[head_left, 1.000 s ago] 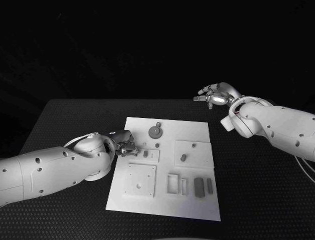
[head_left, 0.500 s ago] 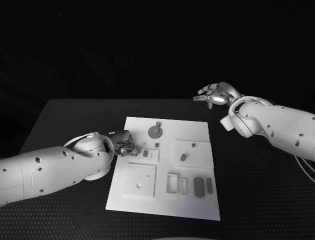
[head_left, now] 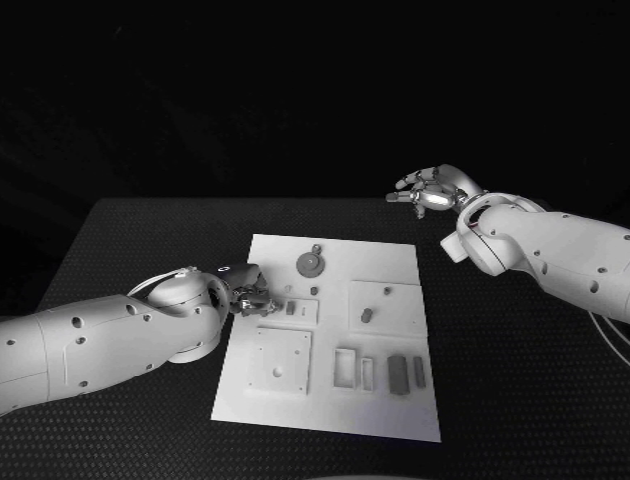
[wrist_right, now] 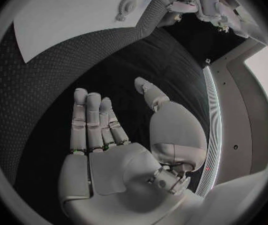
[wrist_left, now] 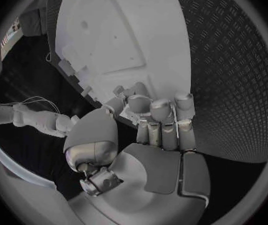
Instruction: Assemble the parts on the task board
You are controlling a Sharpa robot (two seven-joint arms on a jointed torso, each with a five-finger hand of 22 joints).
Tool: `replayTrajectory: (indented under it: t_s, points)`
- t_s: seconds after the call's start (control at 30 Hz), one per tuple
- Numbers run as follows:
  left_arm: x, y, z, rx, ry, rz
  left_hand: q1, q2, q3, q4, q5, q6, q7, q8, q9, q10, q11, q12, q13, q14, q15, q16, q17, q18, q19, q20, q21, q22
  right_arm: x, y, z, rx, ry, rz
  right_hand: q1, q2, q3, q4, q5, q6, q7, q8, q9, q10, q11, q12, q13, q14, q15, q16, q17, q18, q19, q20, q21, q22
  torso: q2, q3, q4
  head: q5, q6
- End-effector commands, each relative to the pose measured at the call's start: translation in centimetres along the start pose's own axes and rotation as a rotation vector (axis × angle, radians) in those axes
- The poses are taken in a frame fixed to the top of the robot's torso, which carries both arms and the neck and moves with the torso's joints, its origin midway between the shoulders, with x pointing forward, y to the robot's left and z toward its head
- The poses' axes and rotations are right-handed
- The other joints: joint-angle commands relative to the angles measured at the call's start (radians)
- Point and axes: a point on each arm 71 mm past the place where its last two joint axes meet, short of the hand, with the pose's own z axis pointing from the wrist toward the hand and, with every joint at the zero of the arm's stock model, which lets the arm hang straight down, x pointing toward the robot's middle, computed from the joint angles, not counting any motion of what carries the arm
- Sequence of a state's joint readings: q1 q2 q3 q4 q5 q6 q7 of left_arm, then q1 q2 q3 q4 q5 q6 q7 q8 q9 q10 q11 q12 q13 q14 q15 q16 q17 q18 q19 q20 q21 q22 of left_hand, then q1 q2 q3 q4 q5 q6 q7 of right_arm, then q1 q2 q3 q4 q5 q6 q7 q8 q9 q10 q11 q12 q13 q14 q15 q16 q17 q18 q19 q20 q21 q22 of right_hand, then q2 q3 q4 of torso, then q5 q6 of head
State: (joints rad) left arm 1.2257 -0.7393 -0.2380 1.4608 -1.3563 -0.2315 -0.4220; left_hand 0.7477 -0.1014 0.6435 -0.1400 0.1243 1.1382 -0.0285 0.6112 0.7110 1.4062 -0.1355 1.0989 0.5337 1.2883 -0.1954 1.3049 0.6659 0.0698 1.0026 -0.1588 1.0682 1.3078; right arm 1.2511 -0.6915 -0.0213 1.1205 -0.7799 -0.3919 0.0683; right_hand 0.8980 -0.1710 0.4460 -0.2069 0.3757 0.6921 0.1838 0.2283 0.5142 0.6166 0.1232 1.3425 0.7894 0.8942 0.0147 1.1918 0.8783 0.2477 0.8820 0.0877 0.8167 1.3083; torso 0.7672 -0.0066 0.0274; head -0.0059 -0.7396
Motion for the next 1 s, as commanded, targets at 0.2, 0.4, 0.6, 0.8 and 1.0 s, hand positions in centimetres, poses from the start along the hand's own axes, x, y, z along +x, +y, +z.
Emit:
replayTrajectory:
  t_s: [0.2, 0.4, 0.6, 0.8, 1.0]
  points:
    - [0.0, 0.2, 0.1, -0.009, 0.004, 0.004, -0.033, -0.037, -0.005, 0.047, -0.075, -0.002, 0.003, 0.010, 0.000, -0.008, 0.002, 0.009, -0.002, -0.008, -0.005, 0.007, -0.001, 0.006, 0.007, -0.115, -0.005, 0.008, 0.1, 0.1, 0.0, -0.007, 0.014, 0.000, -0.011, 0.001, -0.008, 0.002, 0.006, -0.003, 0.046, 0.007, -0.002, -0.004, 0.000, 0.006, -0.002, -0.006, 0.003, 0.005, -0.002, 0.014, -0.001, 0.009, -0.006, 0.019, 0.000, -0.0001, -0.0007, -0.001, 0.001]
    - [-0.5, 0.3, 0.0, -0.026, -0.036, -0.011, -0.079, -0.128, 0.029, 0.154, -0.075, -0.004, 0.002, 0.017, 0.005, -0.008, 0.001, 0.013, -0.001, -0.011, -0.005, 0.012, 0.001, 0.011, 0.008, -0.116, -0.006, 0.007, 0.2, 0.0, 0.0, -0.006, 0.016, 0.000, -0.012, 0.001, -0.008, 0.002, 0.007, -0.004, 0.046, 0.007, -0.002, -0.004, 0.000, 0.007, -0.003, -0.006, 0.003, 0.005, -0.003, 0.014, -0.001, 0.009, -0.006, 0.019, 0.000, -0.0002, -0.0005, -0.003, 0.002]
    - [-0.8, 0.2, 0.1, -0.024, -0.045, -0.021, -0.095, -0.177, 0.050, 0.231, -0.076, -0.007, 0.001, 0.032, 0.021, -0.008, 0.001, 0.015, 0.001, -0.014, -0.004, 0.016, 0.002, 0.013, 0.008, -0.116, -0.001, 0.009, 0.2, -0.1, 0.0, -0.005, 0.018, 0.000, -0.012, 0.001, -0.008, 0.002, 0.008, -0.004, 0.046, 0.007, -0.002, -0.004, 0.000, 0.007, -0.003, -0.006, 0.003, 0.005, -0.003, 0.014, -0.001, 0.009, -0.006, 0.019, 0.001, -0.0003, -0.0013, -0.004, -0.001]
    - [-1.3, 0.1, 0.2, -0.018, -0.058, -0.071, -0.101, -0.183, 0.051, 0.268, -0.075, -0.016, 0.002, 0.034, 0.028, -0.010, 0.002, 0.016, 0.001, -0.016, -0.006, 0.017, 0.002, 0.014, 0.006, -0.115, 0.001, 0.010, 0.3, -0.1, 0.0, -0.004, 0.019, 0.000, -0.012, 0.001, -0.008, 0.002, 0.008, -0.004, 0.046, 0.007, -0.002, -0.004, 0.000, 0.007, -0.003, -0.006, 0.003, 0.006, -0.003, 0.014, -0.001, 0.009, -0.006, 0.019, 0.000, 0.0000, -0.0007, -0.005, -0.002]
    - [-2.7, 0.3, 0.3, -0.011, -0.112, -0.140, -0.095, -0.186, 0.048, 0.291, -0.075, -0.031, 0.006, 0.030, 0.030, -0.015, 0.005, 0.011, -0.001, -0.022, -0.010, 0.012, -0.001, 0.015, 0.002, -0.115, 0.000, 0.009, 0.3, -0.1, 0.0, -0.003, 0.018, 0.000, -0.012, 0.002, -0.008, 0.002, 0.009, -0.004, 0.046, 0.007, -0.003, -0.005, 0.000, 0.007, -0.004, -0.007, 0.003, 0.006, -0.003, 0.014, -0.001, 0.009, -0.006, 0.019, 0.000, -0.0001, 0.0009, -0.007, 0.000]
